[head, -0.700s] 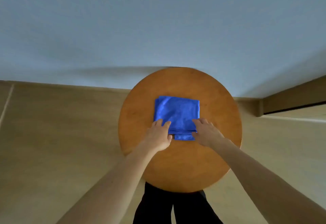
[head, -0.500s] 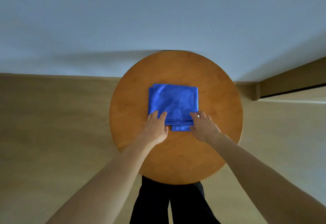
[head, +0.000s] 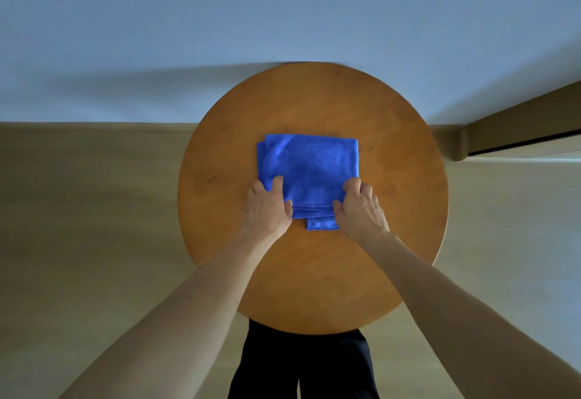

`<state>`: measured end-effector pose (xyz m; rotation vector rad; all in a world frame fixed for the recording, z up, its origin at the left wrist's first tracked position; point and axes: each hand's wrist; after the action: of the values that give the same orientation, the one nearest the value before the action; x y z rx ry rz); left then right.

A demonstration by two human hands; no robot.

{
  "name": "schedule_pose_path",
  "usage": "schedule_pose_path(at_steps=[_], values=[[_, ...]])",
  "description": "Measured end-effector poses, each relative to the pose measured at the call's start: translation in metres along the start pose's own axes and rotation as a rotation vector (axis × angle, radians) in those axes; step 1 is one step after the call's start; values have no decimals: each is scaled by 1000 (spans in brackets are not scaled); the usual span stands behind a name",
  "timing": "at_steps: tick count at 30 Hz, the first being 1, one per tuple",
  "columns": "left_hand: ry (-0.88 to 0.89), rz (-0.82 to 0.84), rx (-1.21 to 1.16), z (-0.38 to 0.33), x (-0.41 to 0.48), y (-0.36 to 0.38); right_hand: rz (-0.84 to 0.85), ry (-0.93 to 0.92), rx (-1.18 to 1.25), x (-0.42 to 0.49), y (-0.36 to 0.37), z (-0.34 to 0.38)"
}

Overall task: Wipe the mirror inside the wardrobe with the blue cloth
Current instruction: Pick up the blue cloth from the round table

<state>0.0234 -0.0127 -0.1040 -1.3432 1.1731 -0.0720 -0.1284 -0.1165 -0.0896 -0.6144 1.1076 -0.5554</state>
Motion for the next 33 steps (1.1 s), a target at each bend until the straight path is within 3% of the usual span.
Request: schedule_pose_path(at_steps=[10,15,26,33], values=[[-21,-20,-204,-7,-10,-15,118,112,336,-4,-12,1],[9,-44,-409,-14,-27,-29,124,98,399,-17,-25,7],[113,-147,-546,-33,-79,-91,138,247,569,-51,-99,40],[95,-337,-687,-54,-123,-131,163,102,766,-87,-155,51]])
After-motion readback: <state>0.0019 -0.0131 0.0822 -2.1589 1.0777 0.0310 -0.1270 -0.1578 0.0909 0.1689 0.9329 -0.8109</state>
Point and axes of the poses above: each hand's wrist, its own x-axis towards the middle knuckle, its own y-axis out of the palm, z = x × y, and after that the axes turned 2 degrees about x, right-handed
